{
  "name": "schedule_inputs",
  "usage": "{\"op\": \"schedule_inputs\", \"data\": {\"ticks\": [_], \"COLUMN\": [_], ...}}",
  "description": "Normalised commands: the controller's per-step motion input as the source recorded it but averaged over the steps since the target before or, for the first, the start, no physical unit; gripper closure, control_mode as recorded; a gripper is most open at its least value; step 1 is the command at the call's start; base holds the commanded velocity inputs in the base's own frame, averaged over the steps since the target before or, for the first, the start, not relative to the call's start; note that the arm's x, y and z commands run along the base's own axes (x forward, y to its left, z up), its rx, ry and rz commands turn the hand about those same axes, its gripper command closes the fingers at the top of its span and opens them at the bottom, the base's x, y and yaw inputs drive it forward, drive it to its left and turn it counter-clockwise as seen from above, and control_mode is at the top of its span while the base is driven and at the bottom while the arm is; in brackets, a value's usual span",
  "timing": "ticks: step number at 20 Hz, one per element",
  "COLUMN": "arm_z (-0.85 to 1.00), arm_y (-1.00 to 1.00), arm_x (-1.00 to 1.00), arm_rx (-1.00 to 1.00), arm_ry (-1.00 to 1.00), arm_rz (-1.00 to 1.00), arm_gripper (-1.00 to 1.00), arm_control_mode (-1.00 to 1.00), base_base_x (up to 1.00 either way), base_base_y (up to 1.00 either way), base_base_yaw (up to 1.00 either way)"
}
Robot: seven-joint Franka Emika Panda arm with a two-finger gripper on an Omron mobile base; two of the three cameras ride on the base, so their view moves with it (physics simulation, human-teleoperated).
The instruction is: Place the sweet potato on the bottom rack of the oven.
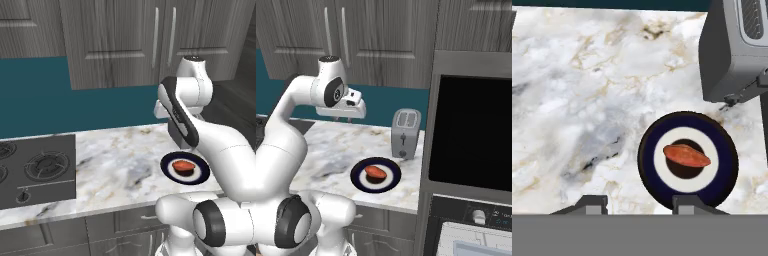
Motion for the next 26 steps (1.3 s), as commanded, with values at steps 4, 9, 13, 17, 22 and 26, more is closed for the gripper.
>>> {"op": "schedule_inputs", "data": {"ticks": [4, 9, 13, 17, 22, 26], "arm_z": [-0.13, -0.50, -0.61, -0.57, -0.52, -0.49], "arm_y": [-0.09, -0.04, -0.06, -0.28, -0.40, -0.41], "arm_x": [0.00, -0.05, 0.00, -0.01, -0.03, -0.01], "arm_rx": [-0.02, -0.08, -0.13, -0.05, 0.04, 0.09], "arm_ry": [0.00, 0.00, 0.00, -0.03, 0.00, 0.02], "arm_rz": [0.00, 0.01, 0.04, 0.06, 0.12, 0.14], "arm_gripper": [-1.00, -1.00, -1.00, -1.00, -1.00, -1.00], "arm_control_mode": [-1.00, -1.00, -1.00, -1.00, -1.00, -1.00], "base_base_x": [0.00, 0.00, 0.00, 0.00, 0.00, 0.00], "base_base_y": [0.00, 0.00, 0.00, 0.00, 0.00, 0.00], "base_base_yaw": [0.00, 0.00, 0.00, 0.00, 0.00, 0.00]}}
